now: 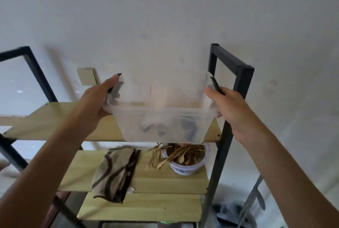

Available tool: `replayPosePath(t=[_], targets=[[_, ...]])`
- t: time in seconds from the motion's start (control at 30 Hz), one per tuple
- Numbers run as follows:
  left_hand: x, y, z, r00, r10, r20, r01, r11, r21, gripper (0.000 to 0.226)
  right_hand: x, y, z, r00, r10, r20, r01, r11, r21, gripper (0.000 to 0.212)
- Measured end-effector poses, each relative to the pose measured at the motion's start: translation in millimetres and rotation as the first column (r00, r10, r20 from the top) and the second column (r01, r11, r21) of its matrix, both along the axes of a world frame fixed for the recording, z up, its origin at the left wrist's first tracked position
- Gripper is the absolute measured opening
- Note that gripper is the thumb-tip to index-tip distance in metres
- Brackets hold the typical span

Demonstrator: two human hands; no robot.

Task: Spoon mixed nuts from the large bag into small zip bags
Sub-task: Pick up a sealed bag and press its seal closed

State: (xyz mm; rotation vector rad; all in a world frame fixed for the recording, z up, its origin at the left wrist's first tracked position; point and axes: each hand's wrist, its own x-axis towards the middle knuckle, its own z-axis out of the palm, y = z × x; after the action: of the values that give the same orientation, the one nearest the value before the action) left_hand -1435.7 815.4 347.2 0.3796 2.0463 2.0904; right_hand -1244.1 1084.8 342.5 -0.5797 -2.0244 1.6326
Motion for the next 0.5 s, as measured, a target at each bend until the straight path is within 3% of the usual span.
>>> replayPosePath(t=[0.13, 0.4, 0.5], targets=[[-29, 27, -8, 1.0, 0.009, -0.028, -0.011, 0.999, -0.048, 0.073, -47, 20, -2, 0.998, -0.066, -0.026, 0.065, 0.997, -0.028, 0.031], [-79, 69, -47, 0.996, 0.049, 0.075, -0.039, 0.99, -0.133, 0.051, -104, 44, -41, 0.987, -0.148, 0.066, 0.149, 0.989, 0.002, 0.022], [-86, 73, -53, 0.993, 0.062, 0.102, -0.048, 0.99, -0.135, 0.05, -115, 49, -42, 0.975, -0.208, 0.075, 0.204, 0.978, 0.05, 0.036]])
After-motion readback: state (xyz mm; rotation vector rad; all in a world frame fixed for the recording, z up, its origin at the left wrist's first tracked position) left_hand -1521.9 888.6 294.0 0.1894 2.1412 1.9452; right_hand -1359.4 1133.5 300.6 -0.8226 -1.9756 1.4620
